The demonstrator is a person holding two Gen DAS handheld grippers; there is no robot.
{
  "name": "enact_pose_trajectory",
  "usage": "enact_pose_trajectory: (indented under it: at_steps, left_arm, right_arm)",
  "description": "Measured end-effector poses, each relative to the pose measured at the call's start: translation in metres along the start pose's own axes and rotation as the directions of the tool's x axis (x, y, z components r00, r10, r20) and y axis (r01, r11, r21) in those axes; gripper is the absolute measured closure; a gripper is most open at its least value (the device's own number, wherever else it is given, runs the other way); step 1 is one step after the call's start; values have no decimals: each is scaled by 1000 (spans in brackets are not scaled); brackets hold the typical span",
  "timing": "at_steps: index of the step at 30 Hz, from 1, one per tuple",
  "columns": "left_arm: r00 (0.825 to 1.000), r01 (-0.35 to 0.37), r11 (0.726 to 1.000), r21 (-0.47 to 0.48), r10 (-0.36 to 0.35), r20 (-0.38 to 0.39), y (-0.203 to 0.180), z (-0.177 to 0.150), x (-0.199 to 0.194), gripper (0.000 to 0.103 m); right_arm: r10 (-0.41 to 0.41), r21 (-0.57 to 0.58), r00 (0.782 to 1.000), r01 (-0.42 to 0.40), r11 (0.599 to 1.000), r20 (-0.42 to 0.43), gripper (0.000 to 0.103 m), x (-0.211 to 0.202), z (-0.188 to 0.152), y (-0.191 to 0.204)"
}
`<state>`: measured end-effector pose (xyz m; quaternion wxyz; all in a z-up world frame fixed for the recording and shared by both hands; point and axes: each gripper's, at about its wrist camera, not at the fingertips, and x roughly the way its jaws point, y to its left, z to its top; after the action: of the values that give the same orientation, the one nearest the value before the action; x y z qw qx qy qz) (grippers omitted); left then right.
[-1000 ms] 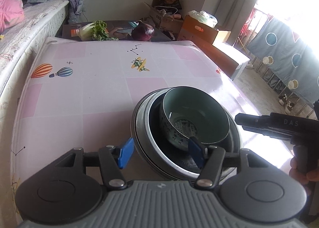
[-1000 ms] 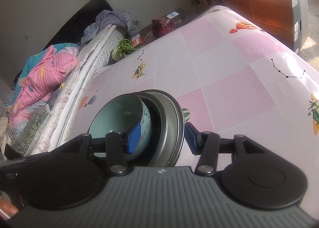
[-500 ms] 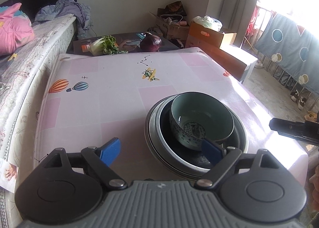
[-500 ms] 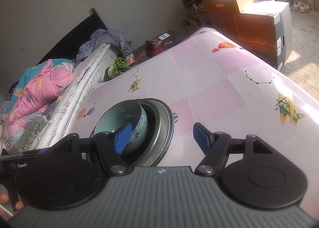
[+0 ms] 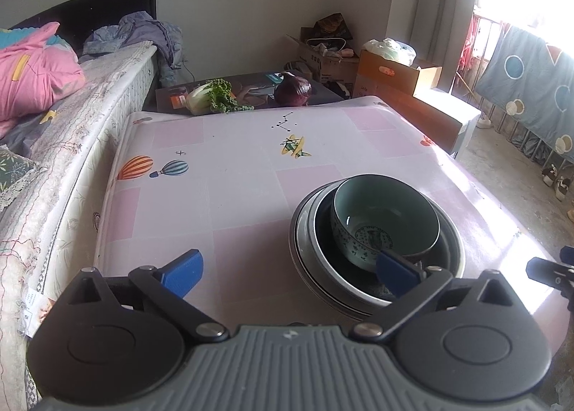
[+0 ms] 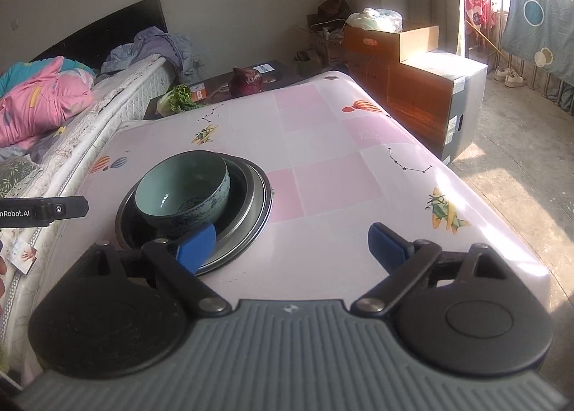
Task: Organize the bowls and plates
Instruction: 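Lower the steel bowl onto the white plate and open both tools, then raise both tools away from the finished stack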
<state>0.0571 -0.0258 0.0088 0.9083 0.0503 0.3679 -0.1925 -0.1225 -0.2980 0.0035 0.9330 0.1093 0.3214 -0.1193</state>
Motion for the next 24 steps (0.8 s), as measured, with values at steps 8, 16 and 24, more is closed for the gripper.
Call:
enact_pose_trajectory:
  at_steps: [8, 16, 24]
  left_arm:
    - [997, -62, 997, -39, 60, -42, 2, -4, 3, 0]
    - [993, -114, 993, -38, 113, -34, 6, -2, -5, 0]
    - [989, -139, 990, -38, 136, -66, 10, -3, -8, 0]
  right_arm:
    - [-113, -72, 994, 112, 991, -6, 1, -10, -12, 25]
    - [-201, -123, 979, 202, 972, 22, 1, -13, -18, 48]
    - [-196, -154, 979, 201, 967, 48, 1, -19, -16, 61]
